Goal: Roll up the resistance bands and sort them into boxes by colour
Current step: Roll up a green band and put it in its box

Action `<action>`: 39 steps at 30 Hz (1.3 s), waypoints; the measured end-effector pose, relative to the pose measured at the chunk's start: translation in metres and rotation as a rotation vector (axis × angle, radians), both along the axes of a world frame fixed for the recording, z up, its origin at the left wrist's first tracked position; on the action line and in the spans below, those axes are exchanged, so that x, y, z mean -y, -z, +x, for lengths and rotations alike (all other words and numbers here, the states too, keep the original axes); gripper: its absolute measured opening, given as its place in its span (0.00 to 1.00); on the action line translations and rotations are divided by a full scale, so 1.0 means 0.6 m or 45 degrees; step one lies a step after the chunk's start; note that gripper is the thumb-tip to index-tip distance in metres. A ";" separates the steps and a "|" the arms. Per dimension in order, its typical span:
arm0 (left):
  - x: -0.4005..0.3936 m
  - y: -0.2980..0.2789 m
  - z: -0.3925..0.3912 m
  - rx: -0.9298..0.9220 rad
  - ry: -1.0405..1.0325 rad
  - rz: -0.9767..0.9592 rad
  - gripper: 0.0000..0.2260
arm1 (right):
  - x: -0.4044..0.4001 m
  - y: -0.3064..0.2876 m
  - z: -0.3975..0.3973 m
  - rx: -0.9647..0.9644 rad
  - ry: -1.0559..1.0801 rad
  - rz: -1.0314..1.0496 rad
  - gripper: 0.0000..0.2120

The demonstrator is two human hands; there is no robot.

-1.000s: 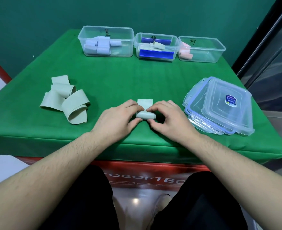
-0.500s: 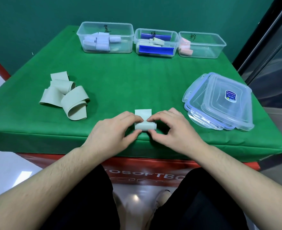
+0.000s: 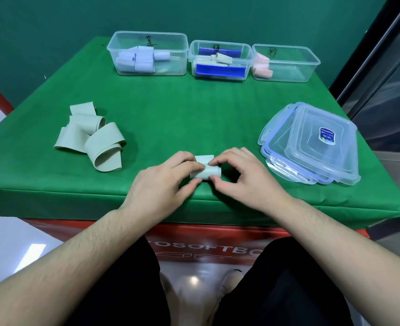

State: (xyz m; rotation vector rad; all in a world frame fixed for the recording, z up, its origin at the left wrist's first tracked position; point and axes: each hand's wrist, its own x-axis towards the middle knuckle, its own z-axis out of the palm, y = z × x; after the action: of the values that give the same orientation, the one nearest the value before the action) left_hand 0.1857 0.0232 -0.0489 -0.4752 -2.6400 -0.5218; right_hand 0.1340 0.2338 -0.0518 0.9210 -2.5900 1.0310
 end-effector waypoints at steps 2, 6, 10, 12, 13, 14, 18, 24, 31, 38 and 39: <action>-0.001 0.003 -0.003 -0.010 -0.018 -0.020 0.12 | 0.000 0.000 -0.003 0.011 0.013 -0.003 0.15; -0.001 -0.001 -0.012 0.050 -0.047 -0.025 0.14 | -0.001 0.002 -0.003 -0.073 0.027 -0.001 0.15; -0.003 -0.007 -0.019 0.105 -0.048 -0.055 0.15 | 0.001 0.009 -0.004 -0.088 0.037 0.050 0.15; -0.002 -0.007 -0.023 0.063 -0.043 -0.067 0.16 | 0.002 0.008 -0.010 -0.073 0.060 0.047 0.14; -0.001 -0.005 -0.024 0.032 -0.033 -0.063 0.16 | 0.003 0.007 -0.012 -0.066 0.070 0.048 0.14; -0.001 -0.002 -0.027 0.006 -0.021 -0.052 0.16 | 0.004 0.006 -0.015 -0.054 0.078 0.053 0.14; 0.000 0.010 -0.043 0.014 0.056 -0.020 0.14 | 0.008 0.003 -0.021 -0.027 0.109 0.092 0.16; -0.004 0.018 -0.056 0.085 -0.015 0.054 0.14 | 0.014 0.005 -0.029 0.001 0.113 0.151 0.20; -0.022 -0.006 -0.064 0.334 0.038 0.759 0.13 | 0.029 -0.015 -0.025 0.257 0.181 -0.128 0.14; -0.058 -0.048 -0.062 0.584 -0.104 1.795 0.14 | 0.072 -0.042 -0.003 0.591 0.169 -0.625 0.11; -0.062 -0.053 -0.058 0.611 -0.096 1.889 0.14 | 0.075 -0.050 0.001 0.627 0.166 -0.682 0.10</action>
State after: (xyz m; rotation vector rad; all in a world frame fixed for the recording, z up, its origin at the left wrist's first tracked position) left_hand 0.1508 0.0605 -0.0168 0.2652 -1.8063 -2.4081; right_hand 0.1344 0.1890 -0.0217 0.3926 -2.4412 1.9749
